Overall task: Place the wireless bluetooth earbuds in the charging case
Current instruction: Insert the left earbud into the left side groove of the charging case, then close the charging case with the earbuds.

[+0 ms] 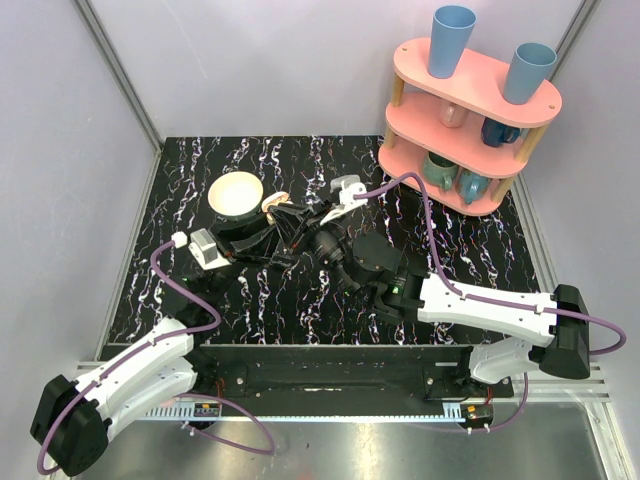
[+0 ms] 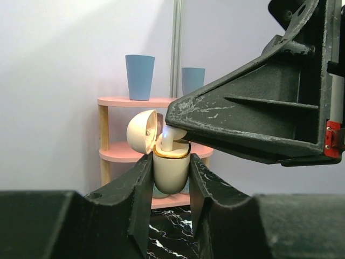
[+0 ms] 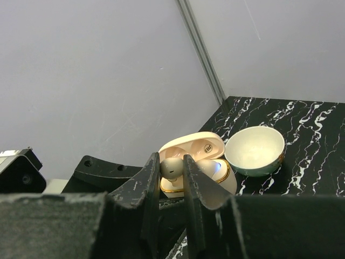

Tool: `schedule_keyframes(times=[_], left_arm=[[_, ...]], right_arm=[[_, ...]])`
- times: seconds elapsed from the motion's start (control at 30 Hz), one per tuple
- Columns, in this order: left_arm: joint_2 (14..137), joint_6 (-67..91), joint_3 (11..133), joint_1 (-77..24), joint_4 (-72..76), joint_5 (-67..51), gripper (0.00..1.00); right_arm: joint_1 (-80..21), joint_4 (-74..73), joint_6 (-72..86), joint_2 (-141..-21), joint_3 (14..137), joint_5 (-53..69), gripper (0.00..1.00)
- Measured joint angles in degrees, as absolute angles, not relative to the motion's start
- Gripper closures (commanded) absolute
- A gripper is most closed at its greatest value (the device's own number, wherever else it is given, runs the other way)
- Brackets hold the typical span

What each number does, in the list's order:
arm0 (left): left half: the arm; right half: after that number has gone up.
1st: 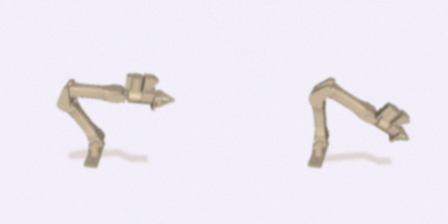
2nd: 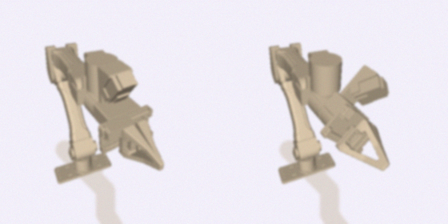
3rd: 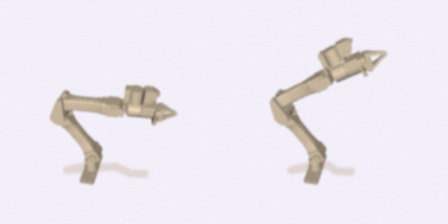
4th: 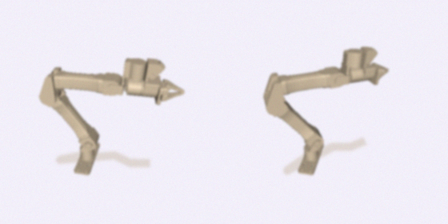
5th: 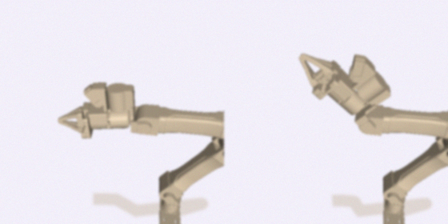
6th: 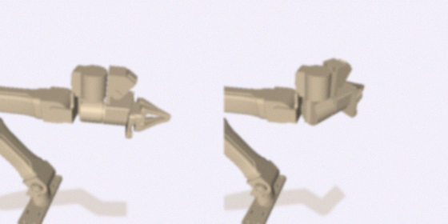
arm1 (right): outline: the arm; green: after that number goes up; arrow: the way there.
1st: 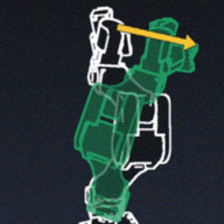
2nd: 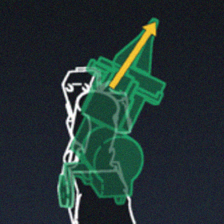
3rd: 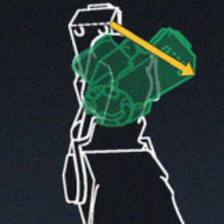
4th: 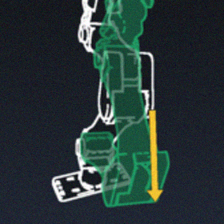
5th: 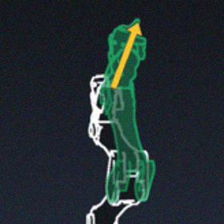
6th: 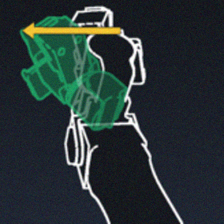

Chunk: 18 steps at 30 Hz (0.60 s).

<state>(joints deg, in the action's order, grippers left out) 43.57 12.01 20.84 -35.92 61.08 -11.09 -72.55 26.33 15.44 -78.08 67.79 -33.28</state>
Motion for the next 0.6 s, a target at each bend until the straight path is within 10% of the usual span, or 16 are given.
schedule_keyframes(times=[0.27,0.6], left_arm=[[43.5,12.0,20.8,-35.9,60.2,-10.8,1.00],[42.0,11.8,20.8,-35.9,59.6,-9.6,1.00]], right_arm=[[-72.8,25.8,12.1,-77.9,67.8,-32.2,0.46],[-73.4,25.2,7.3,-76.9,68.9,-29.6,0.32]])
